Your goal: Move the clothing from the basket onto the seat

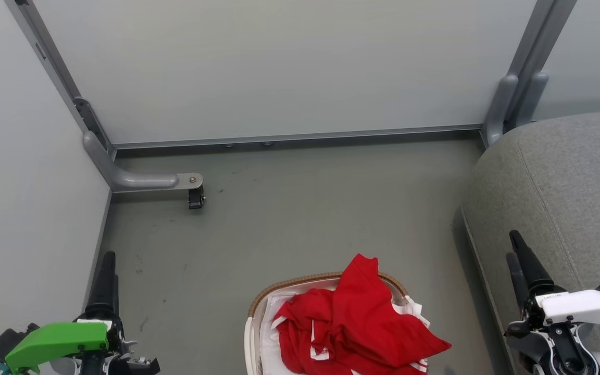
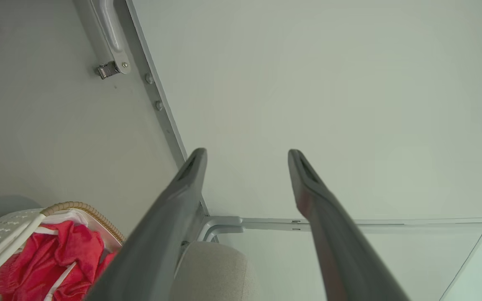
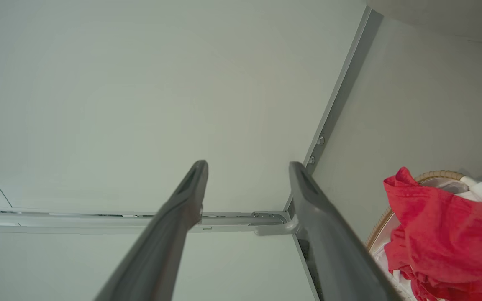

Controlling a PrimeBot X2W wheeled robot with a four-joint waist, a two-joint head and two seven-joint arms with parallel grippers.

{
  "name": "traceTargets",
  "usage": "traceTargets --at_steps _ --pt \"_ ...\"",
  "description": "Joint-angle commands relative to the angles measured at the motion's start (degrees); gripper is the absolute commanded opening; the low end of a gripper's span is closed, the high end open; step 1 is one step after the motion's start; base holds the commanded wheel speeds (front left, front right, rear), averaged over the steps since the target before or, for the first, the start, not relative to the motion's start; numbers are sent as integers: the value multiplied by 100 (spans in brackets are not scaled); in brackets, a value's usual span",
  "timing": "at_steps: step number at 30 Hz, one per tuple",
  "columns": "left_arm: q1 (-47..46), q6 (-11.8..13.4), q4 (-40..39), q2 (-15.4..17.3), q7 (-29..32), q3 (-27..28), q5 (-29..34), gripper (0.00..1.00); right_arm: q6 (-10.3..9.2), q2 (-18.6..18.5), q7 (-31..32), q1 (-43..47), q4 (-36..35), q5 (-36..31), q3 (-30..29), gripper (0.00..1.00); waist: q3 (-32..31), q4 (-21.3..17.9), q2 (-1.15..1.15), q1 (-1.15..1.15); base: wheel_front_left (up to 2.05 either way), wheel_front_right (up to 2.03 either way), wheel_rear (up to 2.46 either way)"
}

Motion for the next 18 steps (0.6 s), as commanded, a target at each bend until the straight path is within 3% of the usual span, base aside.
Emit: traceTargets --at_steps 1,18 --pt "-180 -5 -91 69 -73 1 314 100 0 -84 -75 -210 -116 -262 34 100 7 2 2 0 0 0 0" --pt "-261 -10 41 141 -466 -228 2597 100 1 -224 -472 -348 -84 -2341 382 100 61 12 5 0 0 0 0"
